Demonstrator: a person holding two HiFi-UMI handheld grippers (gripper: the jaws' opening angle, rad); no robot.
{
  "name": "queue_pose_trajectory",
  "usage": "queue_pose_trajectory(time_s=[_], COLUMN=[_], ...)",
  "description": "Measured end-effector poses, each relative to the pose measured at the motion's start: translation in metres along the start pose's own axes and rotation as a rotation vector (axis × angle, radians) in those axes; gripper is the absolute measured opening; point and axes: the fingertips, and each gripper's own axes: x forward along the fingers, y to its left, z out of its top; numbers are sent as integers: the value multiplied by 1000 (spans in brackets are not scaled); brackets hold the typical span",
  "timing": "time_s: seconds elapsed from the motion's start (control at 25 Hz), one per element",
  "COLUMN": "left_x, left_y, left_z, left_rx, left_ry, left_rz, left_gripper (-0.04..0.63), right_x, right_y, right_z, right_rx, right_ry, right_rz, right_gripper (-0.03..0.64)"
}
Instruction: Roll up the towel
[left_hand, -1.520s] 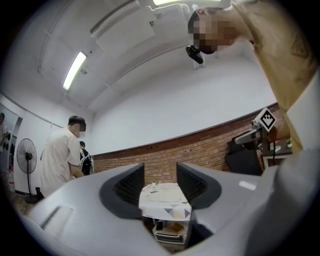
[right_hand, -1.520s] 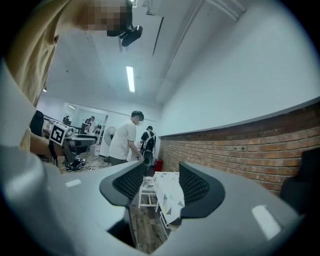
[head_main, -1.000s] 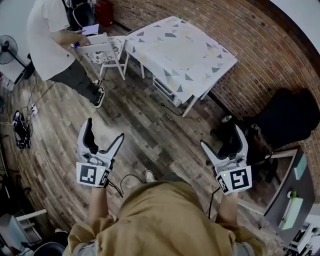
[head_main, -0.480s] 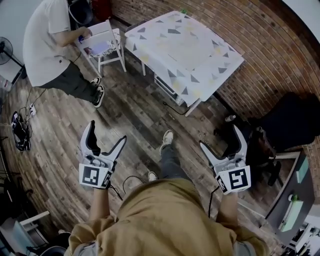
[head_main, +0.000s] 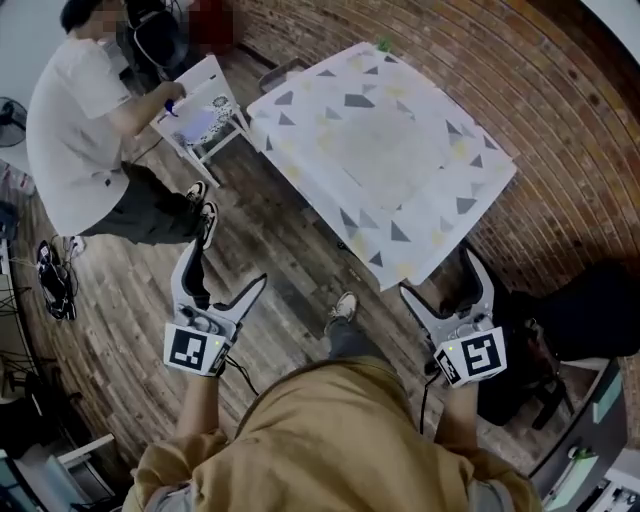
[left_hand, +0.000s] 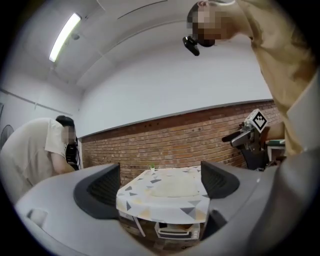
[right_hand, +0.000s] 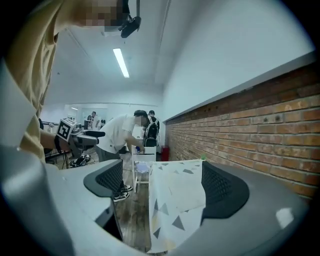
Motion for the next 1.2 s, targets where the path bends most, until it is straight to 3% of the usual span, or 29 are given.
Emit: queue_pose_trajectory(time_s=[0.24,0.52,0.68,0.88,1.04,1.2], left_x=[91,129,162,236,301,359], left_y=[31,63,78,91,98,107], left_z=[15,10,3,-23,-45,-59], left_rx=[8,0,4,-11,-51,-4], left_ry=[2,28,40,47,118,123], left_rz=[23,61,34,-131,-320,-509], left_gripper=[532,532,532,532,532,532], right_x=[79,136,162,189,214,234], right_y=[-69,-87,-93,-106,-118,-122], right_z=[11,3,-1,-20,-38,-46], right_rx=[7,-7,-15,12,74,112], right_ry=[10,63,100,176,250,304], right_rz=[27,82,91,-8,-141,-260], right_gripper=[471,471,469,469,469,469])
